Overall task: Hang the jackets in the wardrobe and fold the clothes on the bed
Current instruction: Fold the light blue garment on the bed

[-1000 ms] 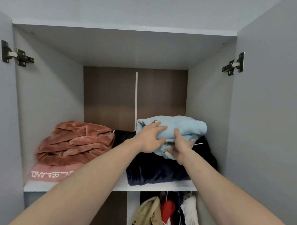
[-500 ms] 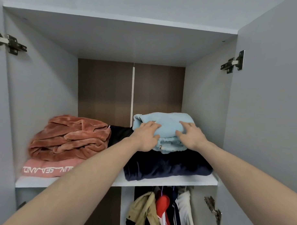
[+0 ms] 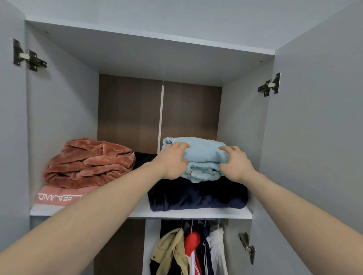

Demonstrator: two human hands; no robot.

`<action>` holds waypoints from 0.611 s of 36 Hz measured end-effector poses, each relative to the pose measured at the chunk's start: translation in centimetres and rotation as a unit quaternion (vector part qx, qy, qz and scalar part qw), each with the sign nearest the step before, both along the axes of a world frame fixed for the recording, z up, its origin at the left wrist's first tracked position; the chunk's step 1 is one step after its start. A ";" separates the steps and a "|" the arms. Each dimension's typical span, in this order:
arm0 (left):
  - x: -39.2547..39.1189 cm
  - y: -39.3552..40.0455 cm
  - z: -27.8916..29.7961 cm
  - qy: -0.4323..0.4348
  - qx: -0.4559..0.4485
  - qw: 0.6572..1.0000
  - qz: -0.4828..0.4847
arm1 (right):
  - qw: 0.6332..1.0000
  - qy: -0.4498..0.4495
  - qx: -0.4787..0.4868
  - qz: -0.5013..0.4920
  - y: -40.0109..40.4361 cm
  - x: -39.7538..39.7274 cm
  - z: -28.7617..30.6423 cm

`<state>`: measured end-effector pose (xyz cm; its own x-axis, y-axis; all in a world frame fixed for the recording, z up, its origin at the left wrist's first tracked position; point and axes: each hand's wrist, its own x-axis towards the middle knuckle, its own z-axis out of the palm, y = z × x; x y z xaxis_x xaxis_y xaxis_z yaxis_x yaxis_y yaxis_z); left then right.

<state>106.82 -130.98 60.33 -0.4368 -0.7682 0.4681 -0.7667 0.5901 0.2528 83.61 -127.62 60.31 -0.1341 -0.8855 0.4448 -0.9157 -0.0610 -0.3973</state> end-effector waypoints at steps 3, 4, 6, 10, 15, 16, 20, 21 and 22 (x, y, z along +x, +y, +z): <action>2.2 4.1 -0.7 0.054 -0.052 0.997 -0.007 | 0.996 -0.040 -0.044 0.059 2.2 0.9 -1.0; 3.1 5.7 -1.1 0.067 -0.068 0.995 -0.006 | 0.993 -0.056 -0.060 0.080 3.2 1.3 -1.4; 5.4 8.8 -2.3 0.089 -0.096 0.991 0.002 | 0.986 -0.079 -0.089 0.118 5.3 2.2 -2.5; 10.0 15.4 -5.1 0.131 -0.138 0.980 0.057 | 0.970 -0.101 -0.124 0.181 10.3 4.3 -5.5; 15.2 23.5 -8.6 0.149 -0.141 0.961 0.184 | 0.951 -0.125 -0.138 0.247 16.8 5.5 -8.4; 16.1 25.2 -9.2 0.156 -0.137 0.953 0.219 | 0.947 -0.129 -0.145 0.255 18.0 5.4 -8.6; 19.6 32.0 -10.6 0.166 -0.134 0.913 0.348 | 0.937 -0.130 -0.182 0.270 23.2 4.1 -9.0; 20.4 33.7 -10.8 0.171 -0.140 0.901 0.373 | 0.934 -0.132 -0.186 0.273 24.4 3.6 -9.0; 21.1 35.4 -11.0 0.177 -0.150 0.888 0.397 | 0.932 -0.136 -0.191 0.276 25.7 3.1 -9.1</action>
